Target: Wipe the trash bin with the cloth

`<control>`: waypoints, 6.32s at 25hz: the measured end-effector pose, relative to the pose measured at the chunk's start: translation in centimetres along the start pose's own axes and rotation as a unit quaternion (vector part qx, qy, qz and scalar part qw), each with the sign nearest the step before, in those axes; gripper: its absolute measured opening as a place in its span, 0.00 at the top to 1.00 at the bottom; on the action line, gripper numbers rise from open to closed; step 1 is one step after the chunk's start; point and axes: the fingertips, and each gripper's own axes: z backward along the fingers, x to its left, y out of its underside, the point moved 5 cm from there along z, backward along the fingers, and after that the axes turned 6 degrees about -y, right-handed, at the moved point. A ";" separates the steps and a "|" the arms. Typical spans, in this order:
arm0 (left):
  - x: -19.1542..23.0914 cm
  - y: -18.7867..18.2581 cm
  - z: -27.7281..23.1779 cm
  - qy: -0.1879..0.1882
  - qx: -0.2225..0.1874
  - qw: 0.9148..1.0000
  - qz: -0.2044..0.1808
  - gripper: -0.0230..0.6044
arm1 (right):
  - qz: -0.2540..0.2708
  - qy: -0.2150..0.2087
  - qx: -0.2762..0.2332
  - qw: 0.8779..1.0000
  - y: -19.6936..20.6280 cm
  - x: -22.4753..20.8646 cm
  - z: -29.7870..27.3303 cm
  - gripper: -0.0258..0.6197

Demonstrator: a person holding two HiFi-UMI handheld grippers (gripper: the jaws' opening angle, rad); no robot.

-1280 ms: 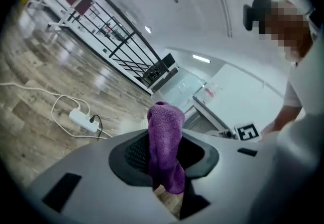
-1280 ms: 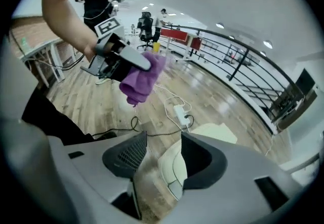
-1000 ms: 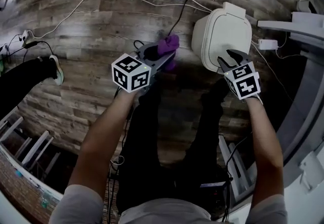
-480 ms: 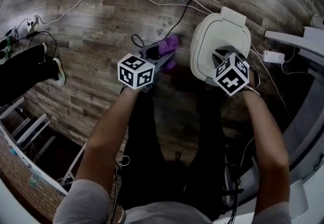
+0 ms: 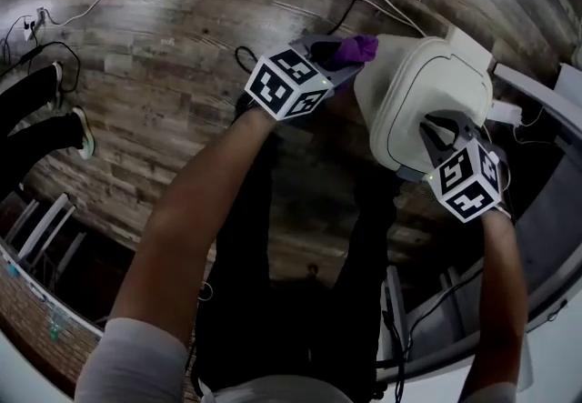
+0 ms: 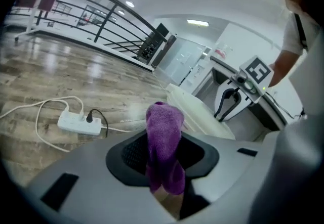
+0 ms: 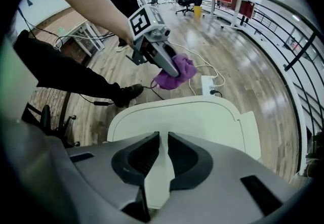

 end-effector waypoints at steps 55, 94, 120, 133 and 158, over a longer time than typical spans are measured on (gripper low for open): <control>-7.2 7.1 -4.0 0.045 -0.015 0.988 -0.146 0.78 | 0.079 0.008 -0.012 0.997 0.3 0.3 0.2 0.90; 4.8 4.7 -9.4 -0.003 0.059 0.990 -0.127 0.78 | 0.111 0.008 -0.030 0.993 0.2 0.7 0.3 0.90; 4.5 3.1 -15.7 0.118 0.063 0.986 -0.102 0.78 | 0.118 -0.003 -0.080 0.990 0.8 0.5 0.7 0.90; 1.8 6.6 -12.3 0.113 0.007 0.989 -0.094 0.78 | 0.102 0.004 -0.066 0.993 0.6 0.5 0.7 0.90; -7.5 20.9 -5.0 0.176 0.055 0.977 -0.103 0.78 | 0.132 0.001 0.037 0.991 -4.5 2.2 -0.8 0.90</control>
